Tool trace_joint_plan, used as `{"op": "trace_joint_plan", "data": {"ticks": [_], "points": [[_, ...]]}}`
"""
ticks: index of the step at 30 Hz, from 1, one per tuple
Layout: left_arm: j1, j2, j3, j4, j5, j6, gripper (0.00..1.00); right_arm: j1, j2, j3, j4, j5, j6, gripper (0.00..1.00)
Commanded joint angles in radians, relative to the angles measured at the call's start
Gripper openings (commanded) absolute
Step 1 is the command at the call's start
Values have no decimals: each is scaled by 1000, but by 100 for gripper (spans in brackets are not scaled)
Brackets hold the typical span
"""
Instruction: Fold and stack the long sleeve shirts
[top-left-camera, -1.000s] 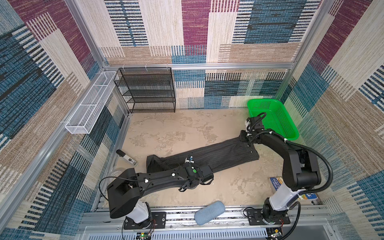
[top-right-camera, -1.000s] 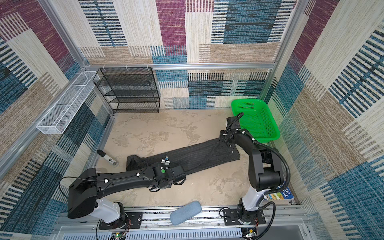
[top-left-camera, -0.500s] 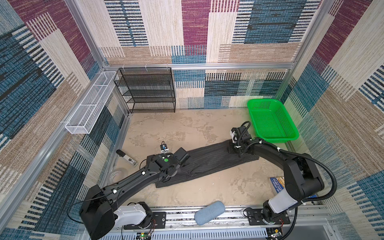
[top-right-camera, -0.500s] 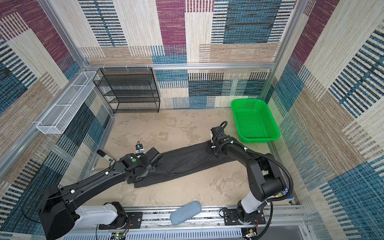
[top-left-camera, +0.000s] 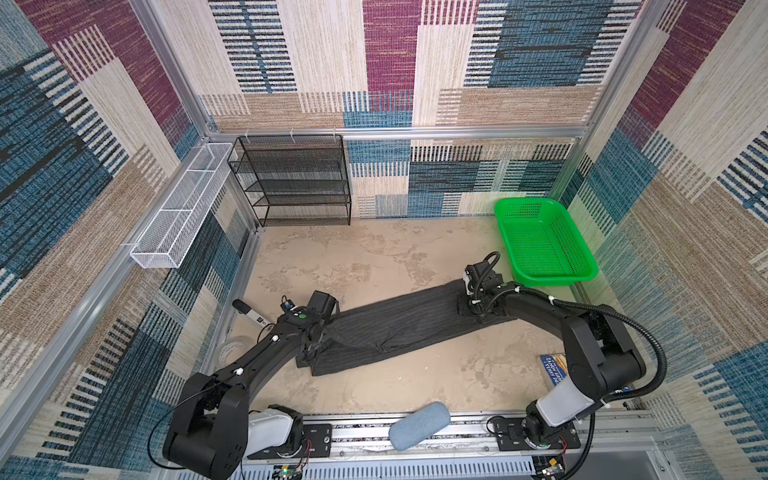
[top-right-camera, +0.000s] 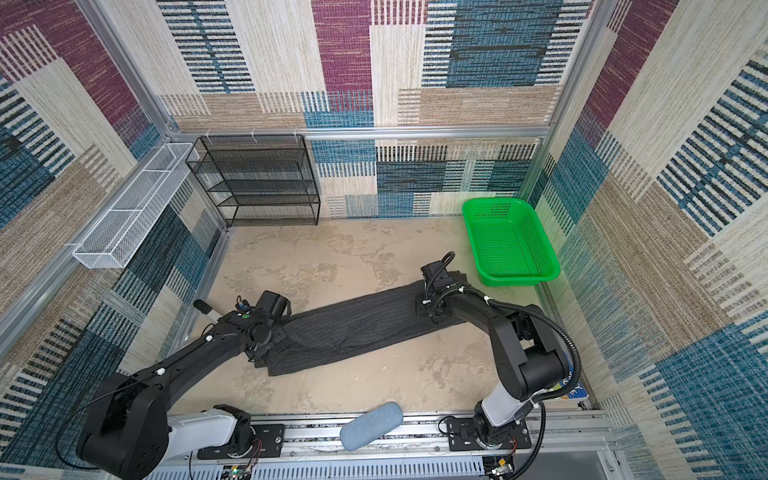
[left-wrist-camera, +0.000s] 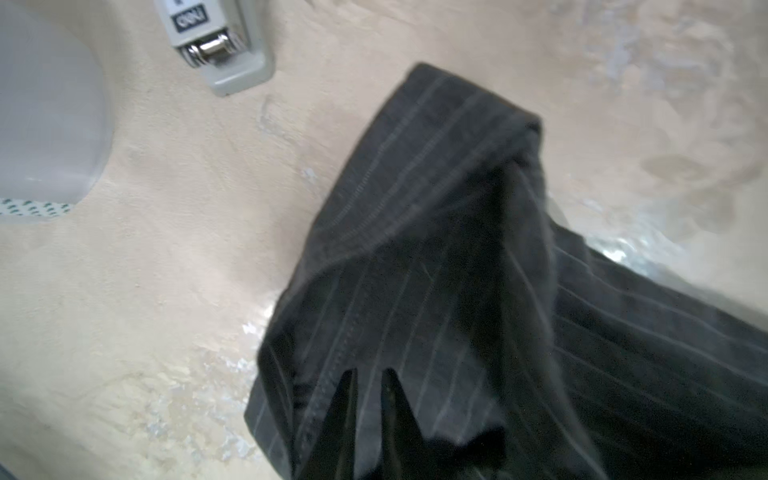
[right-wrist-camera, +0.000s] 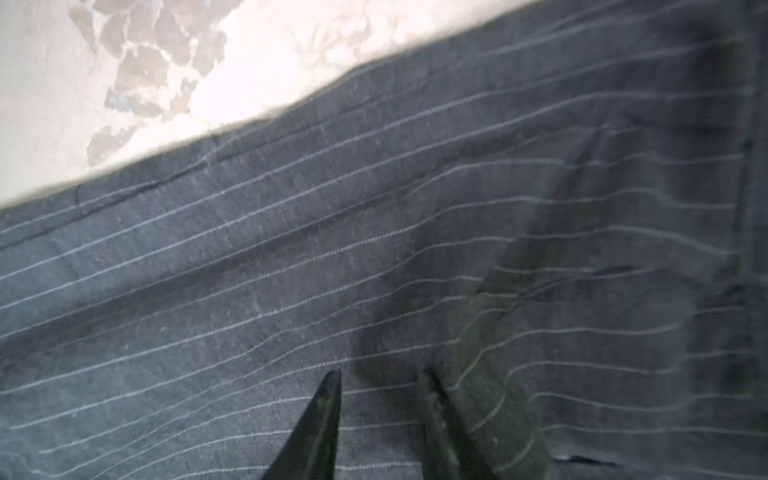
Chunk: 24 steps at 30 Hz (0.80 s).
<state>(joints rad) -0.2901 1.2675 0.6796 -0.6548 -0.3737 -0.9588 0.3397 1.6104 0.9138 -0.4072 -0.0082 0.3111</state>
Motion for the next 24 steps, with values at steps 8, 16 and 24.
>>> {"op": "trace_joint_plan", "data": {"ticks": [8,16,24], "points": [[57,-128,80,-34,218,71,12,53,-124,85,-143,87,-13,42],[-194,-146,106,74,240,-87,9,64,-118,99,-75,9,14,35],[-220,20,105,169,166,-92,7,73,-49,49,12,-43,16,31]]}}
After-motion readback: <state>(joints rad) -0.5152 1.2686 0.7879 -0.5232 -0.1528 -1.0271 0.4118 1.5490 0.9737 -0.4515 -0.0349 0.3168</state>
